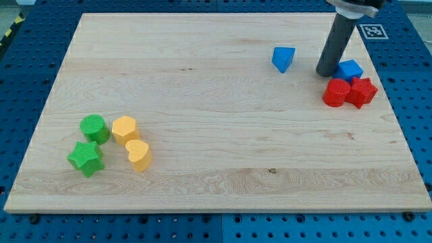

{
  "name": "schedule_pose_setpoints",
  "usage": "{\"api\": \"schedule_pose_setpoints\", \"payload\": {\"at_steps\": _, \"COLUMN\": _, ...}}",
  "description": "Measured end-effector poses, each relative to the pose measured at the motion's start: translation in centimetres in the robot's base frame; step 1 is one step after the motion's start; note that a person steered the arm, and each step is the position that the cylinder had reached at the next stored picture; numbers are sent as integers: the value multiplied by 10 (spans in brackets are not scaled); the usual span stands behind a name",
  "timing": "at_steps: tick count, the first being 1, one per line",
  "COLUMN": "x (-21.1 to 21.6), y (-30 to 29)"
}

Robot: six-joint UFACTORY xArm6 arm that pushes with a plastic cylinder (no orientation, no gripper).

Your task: Move the blue tringle towards the left side of the blue cube

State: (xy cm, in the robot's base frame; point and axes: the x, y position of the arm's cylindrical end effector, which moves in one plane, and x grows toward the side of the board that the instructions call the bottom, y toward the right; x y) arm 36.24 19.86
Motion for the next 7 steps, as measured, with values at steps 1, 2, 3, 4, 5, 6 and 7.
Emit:
{"api": "schedule_pose_setpoints", "payload": {"at_steps": 1, "x": -26, "y": 0}}
{"api": "schedule_pose_setpoints", "payload": {"at_steps": 2, "x": -26, "y": 0}}
{"api": "schedule_pose_setpoints", "payload": {"at_steps": 3, "x": -27, "y": 0}}
{"api": "schedule_pose_setpoints", "payload": {"at_steps": 4, "x": -27, "y": 0}}
{"api": "schedule_pose_setpoints", "payload": {"at_steps": 5, "x": -44, "y": -12}}
{"api": "schedule_pose_setpoints", "payload": {"at_steps": 6, "x": -48, "y": -60}}
{"api": "schedule_pose_setpoints", "payload": {"at_steps": 7, "x": -49, "y": -118}}
